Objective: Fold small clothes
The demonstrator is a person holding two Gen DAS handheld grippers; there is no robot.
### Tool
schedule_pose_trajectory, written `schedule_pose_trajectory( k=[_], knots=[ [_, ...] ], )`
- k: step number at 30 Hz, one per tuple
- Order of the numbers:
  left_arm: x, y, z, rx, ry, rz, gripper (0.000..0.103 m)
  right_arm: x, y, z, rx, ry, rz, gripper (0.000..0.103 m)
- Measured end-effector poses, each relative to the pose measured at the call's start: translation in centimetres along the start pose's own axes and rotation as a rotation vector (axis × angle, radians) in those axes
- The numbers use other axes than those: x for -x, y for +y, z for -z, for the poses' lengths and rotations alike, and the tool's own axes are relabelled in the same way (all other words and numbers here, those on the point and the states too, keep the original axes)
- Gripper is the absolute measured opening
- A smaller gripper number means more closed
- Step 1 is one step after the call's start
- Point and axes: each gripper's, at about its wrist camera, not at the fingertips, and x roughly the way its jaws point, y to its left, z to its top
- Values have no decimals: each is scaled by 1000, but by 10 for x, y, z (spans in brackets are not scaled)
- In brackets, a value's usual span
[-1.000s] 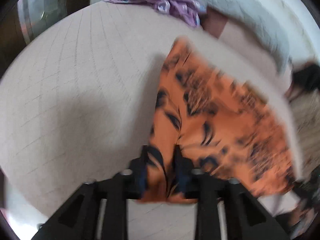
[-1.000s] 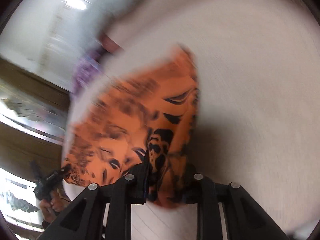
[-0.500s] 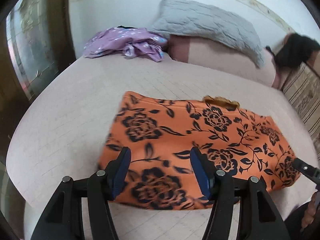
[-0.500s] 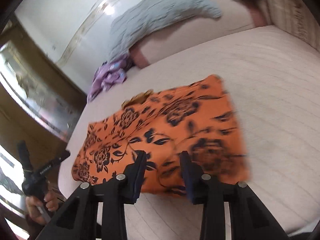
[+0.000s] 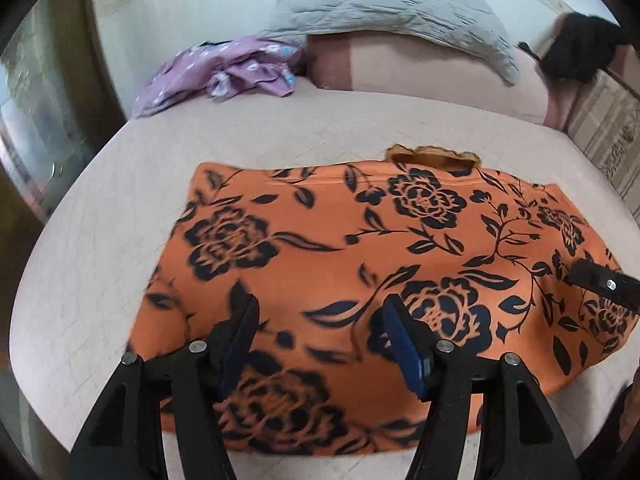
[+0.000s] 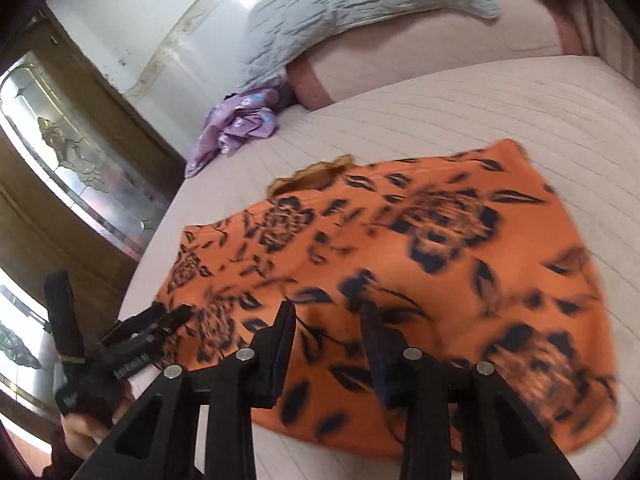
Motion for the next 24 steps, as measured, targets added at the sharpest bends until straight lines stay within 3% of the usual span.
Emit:
schedule_pose_trajectory(
  k=[3, 5, 9, 15, 16, 17, 19, 24],
  knots=[
    [-25, -10, 5, -36, 19, -16, 70, -29, 6, 0, 9, 71, 9, 37],
    [-22, -10, 8, -40, -2, -29, 72, -52, 6, 7, 20, 126, 43, 38],
    [-22, -11, 6, -33, -1, -29, 73, -45, 10, 6, 43, 102, 48, 38],
    [-21, -14, 7, -33, -6, -41, 74, -23, 17, 5, 71, -4, 19, 40],
    [-21, -14, 7, -35, -7, -42, 74, -25, 18, 6, 73, 1, 18, 44],
    [-21, -15, 8, -37, -8, -43, 74, -32, 17, 6, 65, 30, 25, 59],
    [-22, -16, 7, -42, -11, -51, 74, -46, 10, 12, 45, 86, 42, 60],
    [-20, -14, 8, -34, -21, -46, 74, -28, 14, 13, 55, 39, 15, 60]
  ],
)
